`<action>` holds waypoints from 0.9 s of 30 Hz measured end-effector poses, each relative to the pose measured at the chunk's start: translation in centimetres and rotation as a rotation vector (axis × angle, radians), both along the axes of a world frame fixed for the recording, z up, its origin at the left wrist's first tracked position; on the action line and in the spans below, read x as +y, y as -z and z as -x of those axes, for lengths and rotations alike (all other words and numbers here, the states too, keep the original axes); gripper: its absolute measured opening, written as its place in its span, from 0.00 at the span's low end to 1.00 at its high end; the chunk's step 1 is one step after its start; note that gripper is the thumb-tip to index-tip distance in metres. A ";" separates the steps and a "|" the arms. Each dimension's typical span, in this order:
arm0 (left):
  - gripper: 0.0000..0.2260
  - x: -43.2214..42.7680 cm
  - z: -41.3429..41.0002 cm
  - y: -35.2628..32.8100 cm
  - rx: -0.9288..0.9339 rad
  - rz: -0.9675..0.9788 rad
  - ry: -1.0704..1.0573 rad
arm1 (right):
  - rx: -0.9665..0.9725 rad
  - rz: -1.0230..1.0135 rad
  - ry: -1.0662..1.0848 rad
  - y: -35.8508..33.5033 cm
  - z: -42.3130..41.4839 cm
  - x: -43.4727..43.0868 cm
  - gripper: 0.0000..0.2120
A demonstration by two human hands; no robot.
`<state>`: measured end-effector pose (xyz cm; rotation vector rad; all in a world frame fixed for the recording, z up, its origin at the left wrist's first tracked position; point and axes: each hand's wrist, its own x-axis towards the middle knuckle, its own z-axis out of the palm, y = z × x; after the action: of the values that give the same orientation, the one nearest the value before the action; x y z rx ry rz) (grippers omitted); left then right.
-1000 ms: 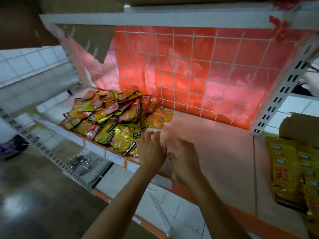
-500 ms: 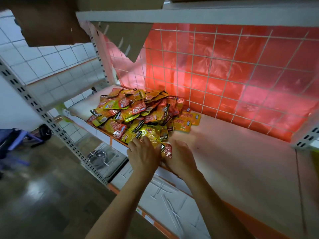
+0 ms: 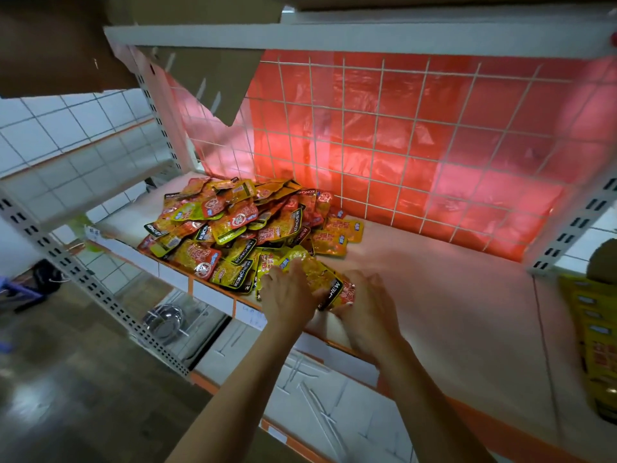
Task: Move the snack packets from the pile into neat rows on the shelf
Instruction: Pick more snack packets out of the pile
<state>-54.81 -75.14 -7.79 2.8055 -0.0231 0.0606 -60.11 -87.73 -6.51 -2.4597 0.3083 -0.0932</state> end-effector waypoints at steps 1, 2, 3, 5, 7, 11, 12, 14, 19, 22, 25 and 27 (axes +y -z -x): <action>0.32 -0.4 -0.2 0.1 -0.011 0.012 0.052 | -0.009 -0.046 0.034 -0.2 0.3 -0.4 0.22; 0.29 -0.7 -0.4 0.1 -0.035 0.041 0.109 | -0.019 -0.096 0.065 -0.4 0.4 -0.8 0.22; 0.26 -1.1 -0.5 0.2 -0.052 0.082 0.169 | -0.033 -0.137 0.090 -0.4 0.5 -1.3 0.23; 0.20 -2.0 -0.2 -0.1 -0.078 0.186 0.284 | -0.064 -0.196 0.126 -0.3 0.8 -2.2 0.24; 0.16 -3.0 0.5 -0.4 -0.067 0.328 0.348 | -0.105 -0.308 0.152 -0.2 1.2 -3.0 0.23; 0.17 -4.9 1.5 -0.5 0.013 0.492 0.350 | -0.201 -0.621 0.189 -0.4 2.7 -4.1 0.17; 0.17 -5.2 1.7 -0.6 0.015 0.514 0.343 | -0.221 -0.651 0.208 -0.4 3.0 -4.4 0.17; 0.17 -5.8 2.2 -0.9 0.024 0.597 0.346 | -0.272 -0.737 0.266 -0.5 3.6 -5.2 0.14; 0.16 -8.3 3.1 -1.2 0.128 0.893 0.321 | -0.446 -1.087 0.453 -0.9 5.5 -7.4 0.07; 0.17 -10.3 3.8 -1.2 0.190 1.028 0.336 | -0.512 -1.285 0.592 -1.3 7.0 -9.1 0.03; 0.17 -12.5 4.7 -1.1 0.242 1.100 0.397 | -0.576 -1.391 0.642 -1.4 8.5 -11.3 0.04; 0.15 -14.1 5.4 -1.1 0.250 1.119 0.418 | -0.634 -1.450 0.635 -1.7 9.5 -12.5 0.09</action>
<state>-60.22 -89.29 -6.72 1.6314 -0.3828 -0.2863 -69.63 -100.25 -4.82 -0.7752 0.5763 -0.6386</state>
